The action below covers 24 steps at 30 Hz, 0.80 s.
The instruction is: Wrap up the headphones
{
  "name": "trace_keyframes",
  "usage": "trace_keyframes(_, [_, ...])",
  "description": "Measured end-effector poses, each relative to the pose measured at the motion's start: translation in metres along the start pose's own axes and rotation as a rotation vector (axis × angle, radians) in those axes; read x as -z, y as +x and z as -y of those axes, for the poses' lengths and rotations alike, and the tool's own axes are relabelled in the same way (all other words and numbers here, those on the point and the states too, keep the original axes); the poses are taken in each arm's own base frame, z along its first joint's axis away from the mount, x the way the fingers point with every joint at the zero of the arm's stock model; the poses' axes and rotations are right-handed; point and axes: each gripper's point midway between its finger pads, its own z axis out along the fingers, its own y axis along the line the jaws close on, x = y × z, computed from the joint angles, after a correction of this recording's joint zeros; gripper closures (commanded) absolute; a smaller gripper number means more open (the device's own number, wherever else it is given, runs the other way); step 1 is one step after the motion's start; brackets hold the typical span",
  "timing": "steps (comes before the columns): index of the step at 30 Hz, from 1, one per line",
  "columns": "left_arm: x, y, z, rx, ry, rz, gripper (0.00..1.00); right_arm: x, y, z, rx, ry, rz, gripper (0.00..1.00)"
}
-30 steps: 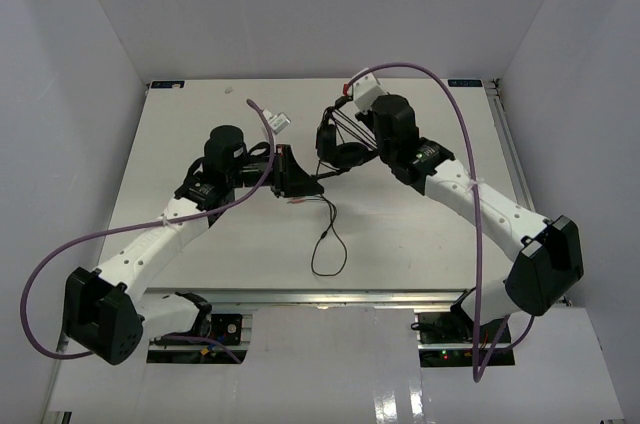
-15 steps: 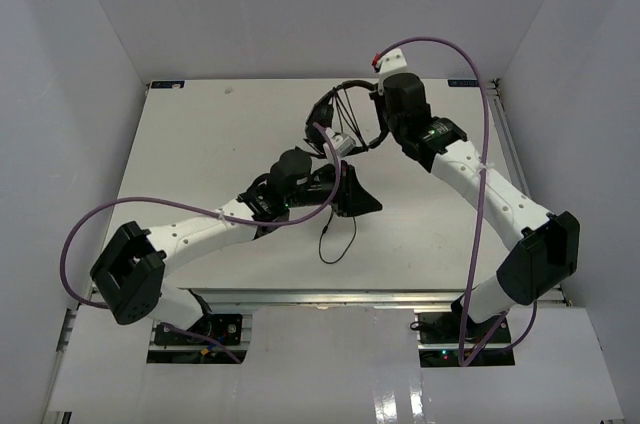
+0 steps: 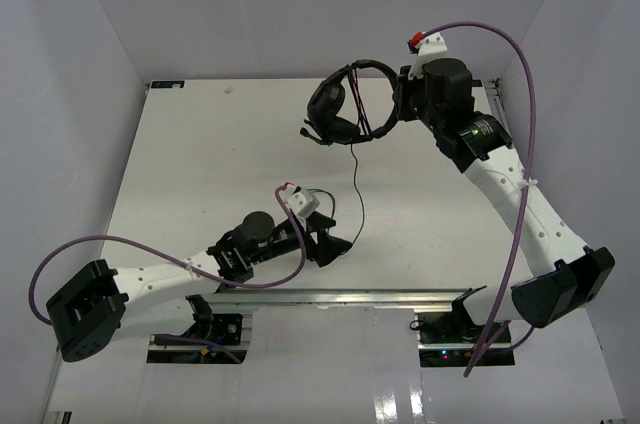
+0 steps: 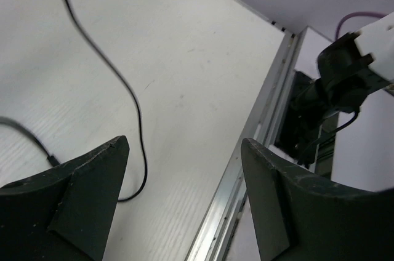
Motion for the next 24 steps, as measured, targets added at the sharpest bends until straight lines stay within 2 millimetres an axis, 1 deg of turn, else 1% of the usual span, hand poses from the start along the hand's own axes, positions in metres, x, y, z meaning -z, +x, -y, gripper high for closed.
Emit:
trace_keyframes(2, [0.006,0.017,-0.012,-0.034,-0.032,0.003,0.14,0.003,-0.001,0.001,-0.016,-0.011,-0.002,0.92])
trace_keyframes(4, [0.004,0.037,-0.025,-0.065,-0.066,-0.019,0.14,0.005,0.001,0.002,-0.028,-0.02,-0.011,0.92])
trace_keyframes(6, [-0.001,0.054,-0.038,-0.093,-0.097,-0.054,0.13,0.009,0.002,0.003,-0.038,-0.029,-0.02,0.92])
trace_keyframes(9, [-0.012,0.068,-0.05,-0.127,-0.124,-0.082,0.12,0.017,0.0,0.001,-0.051,-0.049,-0.019,0.92])
trace_keyframes(11, [-0.022,0.07,-0.055,-0.142,-0.131,-0.083,0.12,0.024,-0.004,0.0,-0.059,-0.066,-0.005,0.92])
trace_keyframes(12, [-0.028,0.068,-0.056,-0.149,-0.13,-0.077,0.12,0.027,-0.007,-0.002,-0.063,-0.075,0.002,0.92])
trace_keyframes(15, [-0.055,0.056,-0.057,-0.165,-0.12,-0.046,0.13,0.036,-0.013,-0.004,-0.075,-0.099,0.022,0.92])
trace_keyframes(18, [-0.079,0.046,-0.058,-0.172,-0.111,-0.014,0.18,0.042,-0.017,-0.006,-0.083,-0.114,0.037,0.92])
trace_keyframes(20, [-0.088,0.046,-0.059,-0.173,-0.106,-0.01,0.25,0.045,-0.019,-0.005,-0.084,-0.118,0.043,0.92])
trace_keyframes(21, [-0.091,0.047,-0.059,-0.17,-0.103,-0.011,0.33,0.045,-0.02,-0.005,-0.085,-0.12,0.045,0.92])
trace_keyframes(22, [-0.094,0.05,-0.059,-0.168,-0.097,-0.017,0.53,0.047,-0.021,-0.005,-0.085,-0.122,0.048,0.92])
trace_keyframes(23, [-0.096,0.054,-0.06,-0.165,-0.093,-0.026,0.65,0.047,-0.021,-0.006,-0.085,-0.124,0.049,0.92])
trace_keyframes(24, [-0.097,0.059,-0.06,-0.16,-0.09,-0.038,0.75,0.048,-0.021,-0.006,-0.085,-0.126,0.05,0.92])
